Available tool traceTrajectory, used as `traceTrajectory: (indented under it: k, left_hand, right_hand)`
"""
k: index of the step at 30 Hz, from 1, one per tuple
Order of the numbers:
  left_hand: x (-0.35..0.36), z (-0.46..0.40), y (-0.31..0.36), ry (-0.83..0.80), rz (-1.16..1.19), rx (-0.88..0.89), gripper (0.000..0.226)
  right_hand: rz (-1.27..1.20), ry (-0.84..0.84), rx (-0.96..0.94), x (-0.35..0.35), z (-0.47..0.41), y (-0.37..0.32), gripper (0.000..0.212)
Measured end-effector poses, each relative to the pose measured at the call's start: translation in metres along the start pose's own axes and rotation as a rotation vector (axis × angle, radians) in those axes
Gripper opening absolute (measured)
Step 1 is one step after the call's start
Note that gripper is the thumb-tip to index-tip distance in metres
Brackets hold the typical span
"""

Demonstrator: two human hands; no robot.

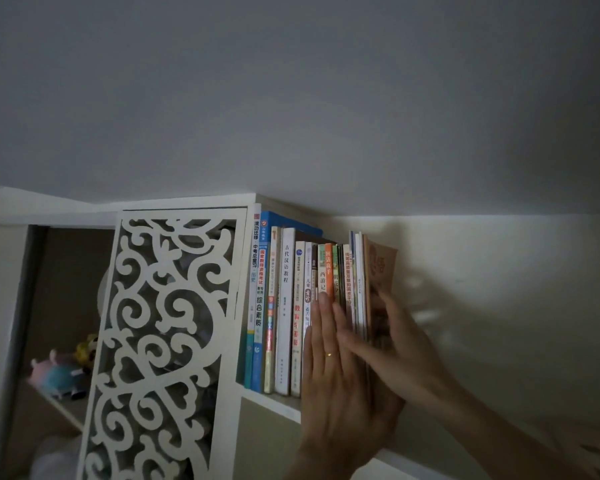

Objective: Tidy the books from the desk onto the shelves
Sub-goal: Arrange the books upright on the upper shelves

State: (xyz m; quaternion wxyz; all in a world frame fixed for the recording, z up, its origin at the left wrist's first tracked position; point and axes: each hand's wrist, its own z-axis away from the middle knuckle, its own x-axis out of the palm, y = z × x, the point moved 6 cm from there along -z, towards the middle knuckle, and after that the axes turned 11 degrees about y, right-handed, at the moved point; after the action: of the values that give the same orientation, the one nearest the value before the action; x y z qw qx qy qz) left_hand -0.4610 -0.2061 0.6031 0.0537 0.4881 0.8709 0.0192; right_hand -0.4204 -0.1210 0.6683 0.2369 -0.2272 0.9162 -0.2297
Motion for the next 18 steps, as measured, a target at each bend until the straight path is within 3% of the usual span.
traceTrajectory:
  k: [5, 14, 18]
  left_hand:
    - [0.009, 0.017, -0.006, -0.011, -0.054, 0.053, 0.105]
    - [0.001, 0.025, -0.005, -0.052, -0.142, -0.027, 0.083]
    - [-0.008, 0.028, 0.003, 0.031, -0.099, -0.020, 0.070]
  right_hand:
    - [0.105, 0.107, -0.010, -0.016, 0.004, 0.012, 0.043]
    - [0.268, 0.084, -0.014, -0.010, 0.015, 0.003, 0.051]
    - [0.375, 0.079, -0.010, -0.014, 0.016, 0.004, 0.052]
